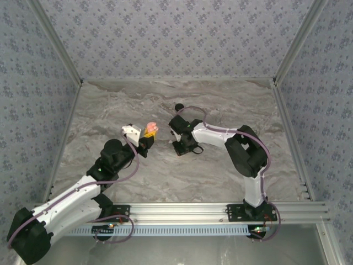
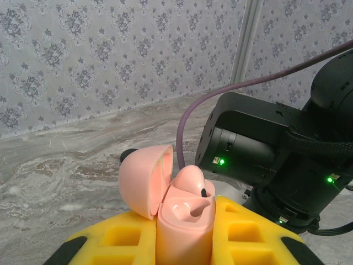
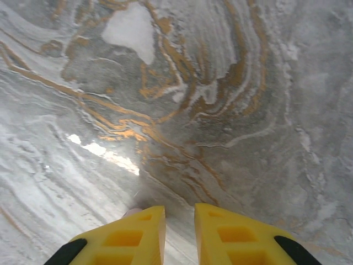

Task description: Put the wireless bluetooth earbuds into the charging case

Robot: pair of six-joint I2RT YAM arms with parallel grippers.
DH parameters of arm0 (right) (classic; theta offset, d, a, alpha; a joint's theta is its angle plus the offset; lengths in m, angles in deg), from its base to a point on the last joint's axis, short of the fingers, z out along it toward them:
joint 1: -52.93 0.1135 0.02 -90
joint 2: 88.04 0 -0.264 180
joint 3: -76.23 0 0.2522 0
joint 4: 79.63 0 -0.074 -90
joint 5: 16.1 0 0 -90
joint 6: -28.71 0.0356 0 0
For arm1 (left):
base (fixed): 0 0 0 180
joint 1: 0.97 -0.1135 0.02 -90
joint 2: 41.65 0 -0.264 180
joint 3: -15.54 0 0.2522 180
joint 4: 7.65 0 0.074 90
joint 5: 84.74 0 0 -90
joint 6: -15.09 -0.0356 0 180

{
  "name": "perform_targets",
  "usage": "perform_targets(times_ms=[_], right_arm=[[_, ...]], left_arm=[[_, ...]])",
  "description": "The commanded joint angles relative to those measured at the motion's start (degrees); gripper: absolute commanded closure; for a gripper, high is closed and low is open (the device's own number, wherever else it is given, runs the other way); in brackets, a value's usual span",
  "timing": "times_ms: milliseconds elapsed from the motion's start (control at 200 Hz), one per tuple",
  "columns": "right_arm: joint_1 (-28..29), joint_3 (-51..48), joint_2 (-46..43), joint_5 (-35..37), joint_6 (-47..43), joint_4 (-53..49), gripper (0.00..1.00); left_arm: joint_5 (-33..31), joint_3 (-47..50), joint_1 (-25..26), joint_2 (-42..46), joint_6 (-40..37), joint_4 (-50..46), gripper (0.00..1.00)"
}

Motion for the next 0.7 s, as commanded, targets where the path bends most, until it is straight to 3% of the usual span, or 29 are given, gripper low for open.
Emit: perform_targets(times_ms=[0, 250, 480, 695], right_arm=[[-0.43, 1.33, 0.59, -3.39, 0.04, 1.19, 0.78], [-0.89, 0.44, -3.71, 0.12, 2.38, -0.38, 0.74], [-0.73, -0.81, -7.79, -2.02, 7.08, -0.39, 0.62], [-0.28, -2.65, -7.39, -2.28, 15.1, 0.85, 0.58]], left_arm=[[-0.56, -0.02, 0.25, 1.36, -0.1, 1.08, 0.94], [-0.57, -0.2, 0.26, 1.6, -0.31, 1.0, 0.94], [-0.56, -0.2, 0.26, 1.54, -0.31, 1.22, 0.94], [-0.38, -0.19, 0.26, 1.59, -0.2, 1.44, 0.94]])
